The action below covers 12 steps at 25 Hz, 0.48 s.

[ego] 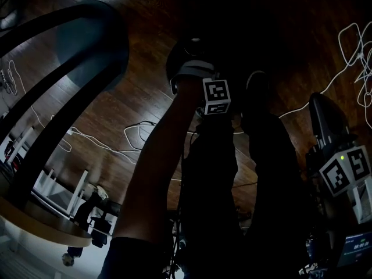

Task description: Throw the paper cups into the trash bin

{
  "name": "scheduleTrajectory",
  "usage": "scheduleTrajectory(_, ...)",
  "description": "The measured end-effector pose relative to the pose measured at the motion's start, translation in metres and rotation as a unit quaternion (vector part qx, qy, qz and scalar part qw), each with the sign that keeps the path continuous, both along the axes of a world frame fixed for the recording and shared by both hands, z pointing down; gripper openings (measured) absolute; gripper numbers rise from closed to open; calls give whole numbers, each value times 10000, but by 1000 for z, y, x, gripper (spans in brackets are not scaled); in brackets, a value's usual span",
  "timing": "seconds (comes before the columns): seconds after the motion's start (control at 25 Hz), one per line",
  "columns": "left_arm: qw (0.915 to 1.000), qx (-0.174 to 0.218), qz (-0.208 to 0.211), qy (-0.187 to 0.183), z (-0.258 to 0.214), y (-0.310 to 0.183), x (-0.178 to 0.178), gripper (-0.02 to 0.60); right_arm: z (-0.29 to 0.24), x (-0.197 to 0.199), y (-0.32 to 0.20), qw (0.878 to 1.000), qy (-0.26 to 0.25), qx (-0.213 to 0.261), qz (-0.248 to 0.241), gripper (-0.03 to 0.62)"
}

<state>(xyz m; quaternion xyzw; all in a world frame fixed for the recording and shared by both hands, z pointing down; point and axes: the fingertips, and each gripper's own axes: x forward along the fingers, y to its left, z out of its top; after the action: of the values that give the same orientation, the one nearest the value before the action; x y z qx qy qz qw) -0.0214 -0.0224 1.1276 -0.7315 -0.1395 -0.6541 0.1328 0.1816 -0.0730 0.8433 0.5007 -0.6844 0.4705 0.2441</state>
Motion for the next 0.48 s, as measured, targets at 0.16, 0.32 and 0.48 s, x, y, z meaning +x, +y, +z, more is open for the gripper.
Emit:
scheduleTrajectory(0.16,9946,503,-825,370,-70,-30,5,98,-40,-11,-3,9995,-61,189,-264,11)
scheduleTrajectory(0.32,9525,941,-2696,1058,-185,-69,-6,91,-101,-34,-16,9950,-311,679,-658,11)
scheduleTrajectory(0.48,8897,1033,-4139,1629,-329,-50,-17,83,-173,-49,-12,9897,-398,1004,-937,11)
